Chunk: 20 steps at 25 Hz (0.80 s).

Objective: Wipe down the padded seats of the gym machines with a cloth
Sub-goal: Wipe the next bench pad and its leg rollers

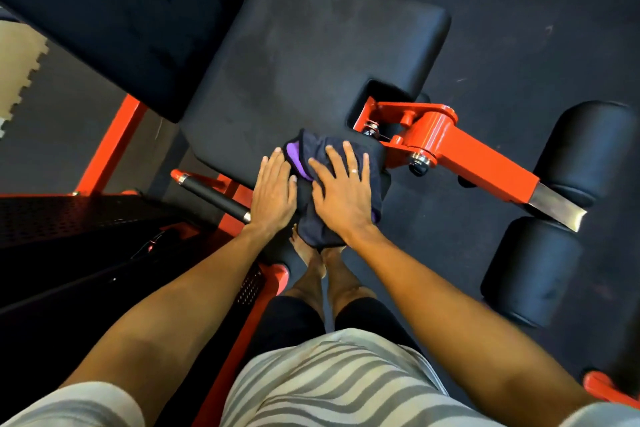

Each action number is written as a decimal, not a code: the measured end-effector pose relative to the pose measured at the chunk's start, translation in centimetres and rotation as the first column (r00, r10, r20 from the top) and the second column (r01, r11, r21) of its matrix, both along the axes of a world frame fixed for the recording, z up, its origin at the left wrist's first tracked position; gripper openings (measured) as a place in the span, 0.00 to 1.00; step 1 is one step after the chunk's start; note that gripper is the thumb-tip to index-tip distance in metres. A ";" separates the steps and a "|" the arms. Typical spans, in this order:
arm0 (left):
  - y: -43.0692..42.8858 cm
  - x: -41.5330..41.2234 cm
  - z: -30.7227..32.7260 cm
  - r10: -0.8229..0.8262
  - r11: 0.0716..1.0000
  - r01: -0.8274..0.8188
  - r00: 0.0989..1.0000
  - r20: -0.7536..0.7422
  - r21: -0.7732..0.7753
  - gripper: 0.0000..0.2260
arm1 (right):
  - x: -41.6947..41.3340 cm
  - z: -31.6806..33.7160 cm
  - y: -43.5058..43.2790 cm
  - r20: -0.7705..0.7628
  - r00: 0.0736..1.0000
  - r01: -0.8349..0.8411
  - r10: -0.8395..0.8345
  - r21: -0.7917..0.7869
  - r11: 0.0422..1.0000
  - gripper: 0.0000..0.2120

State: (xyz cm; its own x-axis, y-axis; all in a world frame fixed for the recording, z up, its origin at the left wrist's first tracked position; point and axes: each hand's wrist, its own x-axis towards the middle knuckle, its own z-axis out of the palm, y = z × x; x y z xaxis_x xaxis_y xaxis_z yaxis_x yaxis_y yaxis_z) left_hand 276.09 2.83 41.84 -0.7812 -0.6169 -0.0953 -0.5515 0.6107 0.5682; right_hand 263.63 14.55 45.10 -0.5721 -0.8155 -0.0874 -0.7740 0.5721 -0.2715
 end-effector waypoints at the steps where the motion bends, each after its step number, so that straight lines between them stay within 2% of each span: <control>1: 0.1 -0.1 0.2 -0.019 1.000 0.019 1.000 -0.006 0.005 0.23 | 0.3 -0.1 1.7 0.006 1.000 -0.016 0.016 -0.018 1.000 0.21; 3: 0.4 -0.4 0.5 -0.049 0.999 0.049 0.999 -0.014 0.016 0.25 | 0.3 -0.5 4.3 0.049 0.998 0.030 -0.028 -0.051 0.998 0.22; 7: 0.9 -1.4 0.9 -0.098 0.995 0.099 0.995 -0.017 0.014 0.23 | -1.5 -1.0 4.8 0.186 0.960 0.229 -0.211 -0.081 0.970 0.23; 11: 1.2 -2.5 1.2 -0.110 0.994 0.110 0.994 -0.017 0.009 0.23 | -2.8 -0.4 2.7 0.441 0.794 0.497 -0.418 -0.074 0.865 0.25; 16: 1.6 -2.9 1.2 -0.117 0.993 0.117 0.993 0.008 0.009 0.22 | 2.3 0.1 5.6 0.617 0.629 0.625 -0.473 -0.040 0.779 0.27; 18: 1.6 -3.0 1.2 -0.122 0.993 0.122 0.992 0.015 0.005 0.22 | 1.6 -0.2 5.7 0.654 0.591 0.649 -0.473 -0.037 0.760 0.26; 20: 1.5 -3.1 1.4 -0.128 0.992 0.128 0.992 0.013 0.011 0.22 | -0.2 -0.3 4.9 0.637 0.598 0.644 -0.487 -0.019 0.765 0.26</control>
